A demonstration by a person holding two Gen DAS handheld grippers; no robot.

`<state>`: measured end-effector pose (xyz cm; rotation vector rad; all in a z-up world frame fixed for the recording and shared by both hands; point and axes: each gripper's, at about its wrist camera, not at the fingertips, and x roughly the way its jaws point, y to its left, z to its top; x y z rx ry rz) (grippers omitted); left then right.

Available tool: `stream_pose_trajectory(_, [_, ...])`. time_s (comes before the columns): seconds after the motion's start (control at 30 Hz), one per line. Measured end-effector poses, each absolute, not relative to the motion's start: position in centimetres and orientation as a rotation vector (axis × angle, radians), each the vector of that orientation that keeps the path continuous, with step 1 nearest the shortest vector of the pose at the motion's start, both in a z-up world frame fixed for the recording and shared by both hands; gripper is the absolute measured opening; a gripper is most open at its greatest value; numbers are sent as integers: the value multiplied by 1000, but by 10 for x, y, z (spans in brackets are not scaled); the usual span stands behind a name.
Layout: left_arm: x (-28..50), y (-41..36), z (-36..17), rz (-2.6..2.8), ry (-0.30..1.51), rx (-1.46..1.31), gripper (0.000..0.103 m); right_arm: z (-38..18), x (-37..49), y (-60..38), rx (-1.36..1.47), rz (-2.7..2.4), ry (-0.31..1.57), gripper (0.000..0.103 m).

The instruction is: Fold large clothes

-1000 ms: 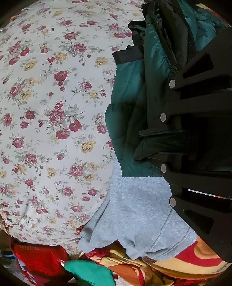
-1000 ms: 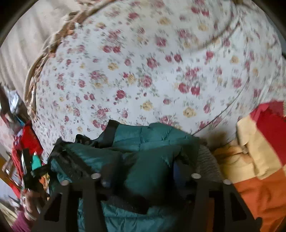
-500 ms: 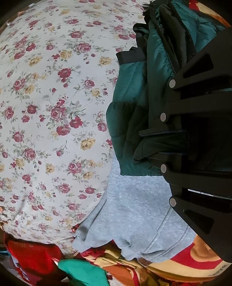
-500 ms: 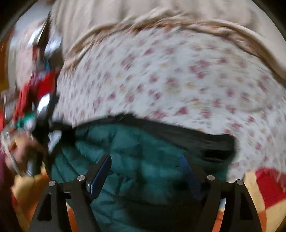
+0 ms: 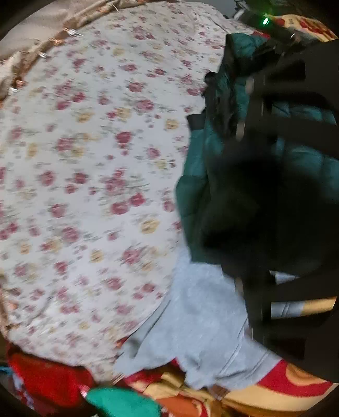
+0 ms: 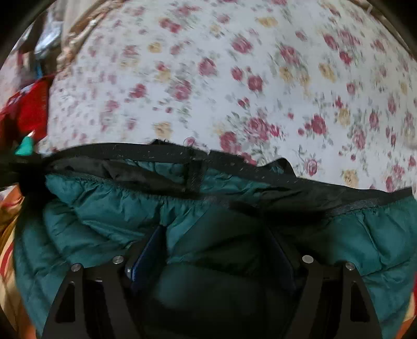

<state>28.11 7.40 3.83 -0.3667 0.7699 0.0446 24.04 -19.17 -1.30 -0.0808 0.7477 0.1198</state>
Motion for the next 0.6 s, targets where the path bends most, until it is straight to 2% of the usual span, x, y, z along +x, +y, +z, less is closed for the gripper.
stream_pose_trajectory(0.1, [266, 77, 51, 42, 717, -343, 87, -20, 252, -196, -51, 103, 757, 77])
stream_pose_trajectory(0.27, [258, 66, 47, 47, 741, -298, 87, -13, 252, -196, -33, 101, 768, 77])
stream_pose_trajectory(0.47, [269, 49, 22, 64, 800, -250, 87, 25, 193, -214, -34, 148, 659, 77])
stream_pose_trajectory(0.6, [279, 45, 6, 95, 826, -250, 87, 26, 174, -241, -116, 85, 620, 77])
